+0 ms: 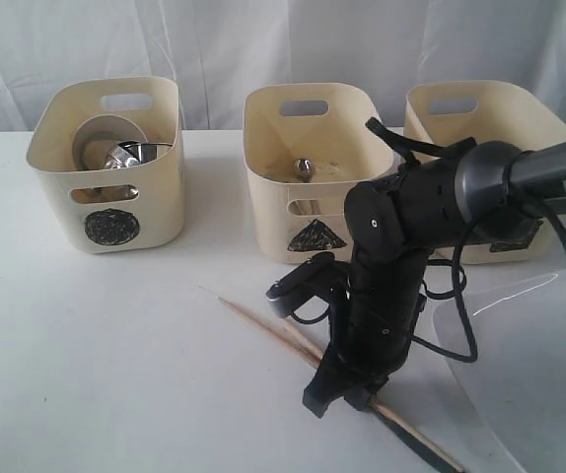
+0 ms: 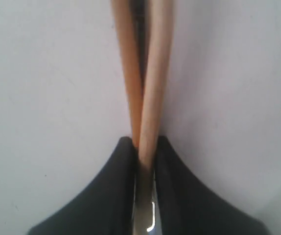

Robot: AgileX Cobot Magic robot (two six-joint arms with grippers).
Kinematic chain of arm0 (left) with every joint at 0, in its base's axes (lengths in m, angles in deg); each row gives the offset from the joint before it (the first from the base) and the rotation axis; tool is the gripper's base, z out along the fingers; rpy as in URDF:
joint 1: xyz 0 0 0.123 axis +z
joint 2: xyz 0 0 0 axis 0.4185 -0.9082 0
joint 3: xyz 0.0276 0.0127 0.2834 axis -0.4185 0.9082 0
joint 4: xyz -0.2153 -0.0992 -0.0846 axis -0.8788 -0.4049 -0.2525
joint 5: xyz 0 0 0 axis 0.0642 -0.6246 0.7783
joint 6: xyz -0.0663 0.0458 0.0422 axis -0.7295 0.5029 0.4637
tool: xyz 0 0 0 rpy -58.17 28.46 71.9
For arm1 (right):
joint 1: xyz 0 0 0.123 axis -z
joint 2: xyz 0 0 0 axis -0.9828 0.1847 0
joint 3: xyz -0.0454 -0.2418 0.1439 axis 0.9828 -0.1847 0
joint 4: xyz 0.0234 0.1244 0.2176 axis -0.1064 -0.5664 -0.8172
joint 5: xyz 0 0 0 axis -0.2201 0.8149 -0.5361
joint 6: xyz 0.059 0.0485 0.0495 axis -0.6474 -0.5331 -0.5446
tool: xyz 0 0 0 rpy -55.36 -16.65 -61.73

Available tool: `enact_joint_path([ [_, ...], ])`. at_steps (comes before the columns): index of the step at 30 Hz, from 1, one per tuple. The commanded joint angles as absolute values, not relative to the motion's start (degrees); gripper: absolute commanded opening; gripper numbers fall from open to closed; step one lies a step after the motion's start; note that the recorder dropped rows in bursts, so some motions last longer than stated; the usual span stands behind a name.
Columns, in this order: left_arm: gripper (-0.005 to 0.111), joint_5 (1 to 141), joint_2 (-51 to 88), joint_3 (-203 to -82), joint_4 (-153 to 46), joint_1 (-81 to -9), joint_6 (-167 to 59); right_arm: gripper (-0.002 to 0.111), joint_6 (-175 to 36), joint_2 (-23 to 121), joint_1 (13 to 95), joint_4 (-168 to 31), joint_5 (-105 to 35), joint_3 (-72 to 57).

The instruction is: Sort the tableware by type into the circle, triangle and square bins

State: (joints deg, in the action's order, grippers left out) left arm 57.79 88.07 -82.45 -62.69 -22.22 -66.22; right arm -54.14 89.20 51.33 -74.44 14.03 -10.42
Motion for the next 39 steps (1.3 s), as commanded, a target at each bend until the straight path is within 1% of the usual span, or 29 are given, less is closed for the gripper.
enact_joint_path([
  [1, 0.0, 58.17, 88.32, -82.05, -63.08, -22.67, -66.31, 0.0, -54.48, 95.69, 50.73, -77.71, 14.96, -13.54],
  [7, 0.0, 58.17, 88.32, -82.05, -63.08, -22.67, -66.31, 0.0, -56.93, 91.28, 50.73, -74.19, 12.32, -13.54],
  [22, 0.0, 58.17, 88.32, -82.05, -63.08, -22.67, -66.31, 0.0, -57.61, 79.18, 50.73, -73.94, 11.71, -13.54],
  [32, 0.0, 58.17, 88.32, -82.05, -63.08, -22.67, -66.31, 0.0, -57.61, 77.03, 50.73, -73.88, 7.45, -13.54],
  [39, 0.0, 58.17, 88.32, -82.05, -63.08, -22.67, -66.31, 0.0, -57.61, 73.36, 50.73, -74.16, 9.61, -13.45],
])
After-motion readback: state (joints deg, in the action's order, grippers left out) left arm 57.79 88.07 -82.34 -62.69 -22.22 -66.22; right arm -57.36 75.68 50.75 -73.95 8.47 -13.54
